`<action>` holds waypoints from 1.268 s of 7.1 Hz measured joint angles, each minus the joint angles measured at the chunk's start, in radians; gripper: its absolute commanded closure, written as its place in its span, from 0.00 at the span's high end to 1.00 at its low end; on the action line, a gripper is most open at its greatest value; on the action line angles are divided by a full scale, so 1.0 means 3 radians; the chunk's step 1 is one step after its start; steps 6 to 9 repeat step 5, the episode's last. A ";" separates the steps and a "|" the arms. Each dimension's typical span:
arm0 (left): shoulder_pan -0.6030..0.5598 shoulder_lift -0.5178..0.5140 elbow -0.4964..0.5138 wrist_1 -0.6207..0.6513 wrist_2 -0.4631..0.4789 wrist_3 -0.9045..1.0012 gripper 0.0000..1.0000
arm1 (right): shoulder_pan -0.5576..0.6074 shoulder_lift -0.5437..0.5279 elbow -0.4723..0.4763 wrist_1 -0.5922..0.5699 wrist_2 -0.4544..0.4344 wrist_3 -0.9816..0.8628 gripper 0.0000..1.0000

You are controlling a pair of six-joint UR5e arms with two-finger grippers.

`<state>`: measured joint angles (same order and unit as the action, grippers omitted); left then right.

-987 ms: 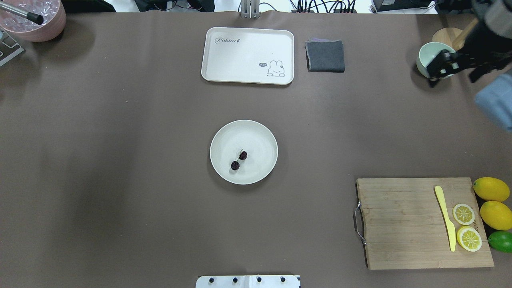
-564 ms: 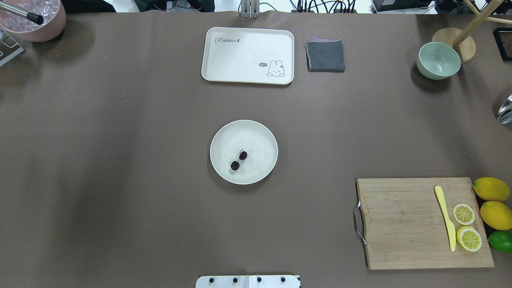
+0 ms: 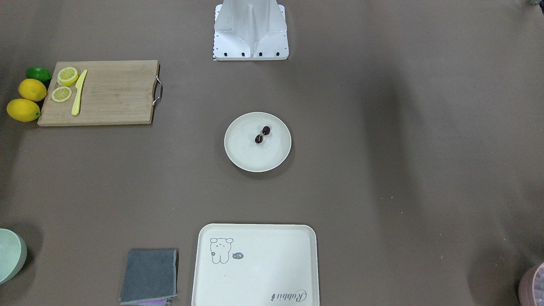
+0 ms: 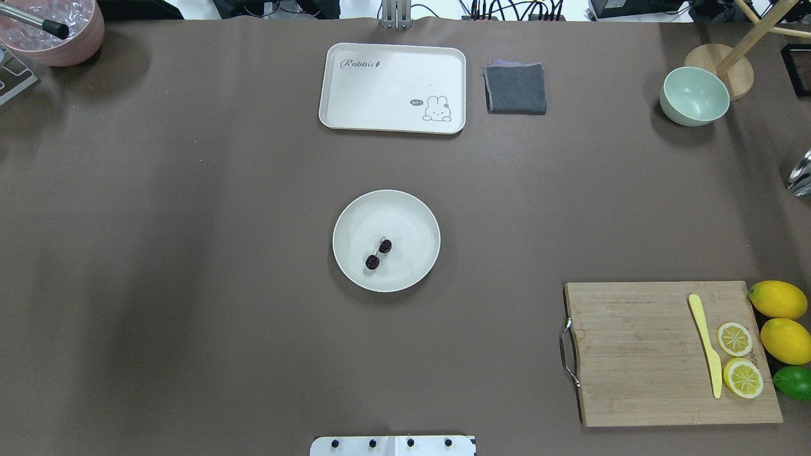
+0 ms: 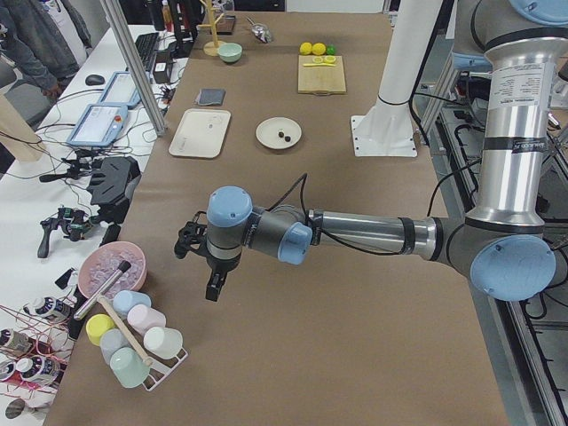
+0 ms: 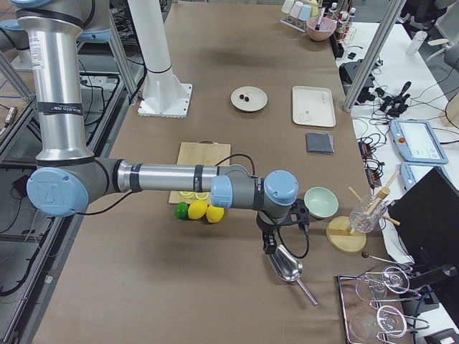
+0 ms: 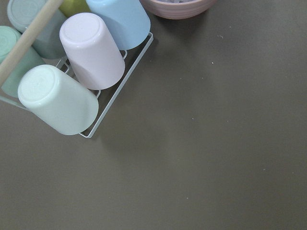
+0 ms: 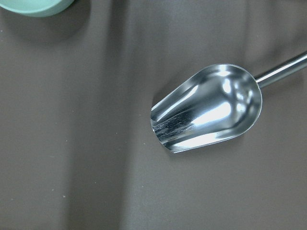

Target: Place red cherry on plate

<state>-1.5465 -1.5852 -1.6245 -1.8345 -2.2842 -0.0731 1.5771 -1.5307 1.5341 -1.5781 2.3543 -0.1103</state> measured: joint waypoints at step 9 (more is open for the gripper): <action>-0.0097 0.0072 -0.0141 0.0159 0.0017 0.0002 0.98 | 0.0119 0.0002 -0.0001 0.0022 0.0006 0.0182 1.00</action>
